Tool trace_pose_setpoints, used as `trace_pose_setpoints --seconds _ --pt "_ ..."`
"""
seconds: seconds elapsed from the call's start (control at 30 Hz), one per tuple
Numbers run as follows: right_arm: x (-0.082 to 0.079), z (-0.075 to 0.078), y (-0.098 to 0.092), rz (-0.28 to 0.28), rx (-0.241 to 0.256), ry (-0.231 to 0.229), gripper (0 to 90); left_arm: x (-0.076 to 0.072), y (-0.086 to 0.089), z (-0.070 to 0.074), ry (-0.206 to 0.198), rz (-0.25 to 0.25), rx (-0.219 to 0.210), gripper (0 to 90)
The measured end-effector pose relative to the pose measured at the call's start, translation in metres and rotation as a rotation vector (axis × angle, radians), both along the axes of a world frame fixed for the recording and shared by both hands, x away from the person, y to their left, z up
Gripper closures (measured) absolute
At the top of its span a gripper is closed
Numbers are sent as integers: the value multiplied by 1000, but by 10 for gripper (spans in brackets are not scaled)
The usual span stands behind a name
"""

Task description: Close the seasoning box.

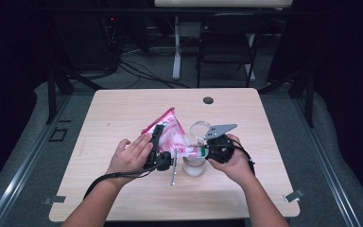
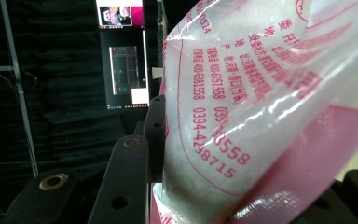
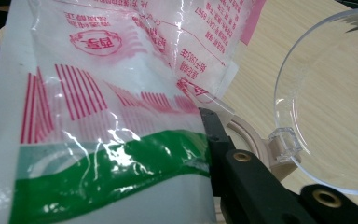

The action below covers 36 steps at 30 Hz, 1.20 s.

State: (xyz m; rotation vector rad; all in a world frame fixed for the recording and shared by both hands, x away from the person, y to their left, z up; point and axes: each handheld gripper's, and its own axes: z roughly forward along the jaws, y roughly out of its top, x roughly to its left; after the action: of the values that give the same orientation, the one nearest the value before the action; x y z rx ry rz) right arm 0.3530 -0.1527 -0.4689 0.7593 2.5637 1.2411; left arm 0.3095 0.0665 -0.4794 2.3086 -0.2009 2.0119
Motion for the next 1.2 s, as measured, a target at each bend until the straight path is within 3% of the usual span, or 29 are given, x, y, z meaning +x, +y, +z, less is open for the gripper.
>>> trace_pose_setpoints --seconds 0.67,0.73,0.77,0.93,1.2 --pt "1 -2 -1 -11 -3 14 900 -5 0 -1 5 -7 3 687" --pt "2 -2 -2 -11 -1 19 900 -4 -1 -2 -17 -31 -7 688" --pt "2 -2 -3 -11 -3 23 900 -6 -2 -1 4 -9 1 688" --pt "3 -5 -3 -4 -15 43 900 -6 -4 -5 18 -16 4 688" --pt "4 -8 0 8 -35 48 900 -6 -1 -5 16 -12 12 689"
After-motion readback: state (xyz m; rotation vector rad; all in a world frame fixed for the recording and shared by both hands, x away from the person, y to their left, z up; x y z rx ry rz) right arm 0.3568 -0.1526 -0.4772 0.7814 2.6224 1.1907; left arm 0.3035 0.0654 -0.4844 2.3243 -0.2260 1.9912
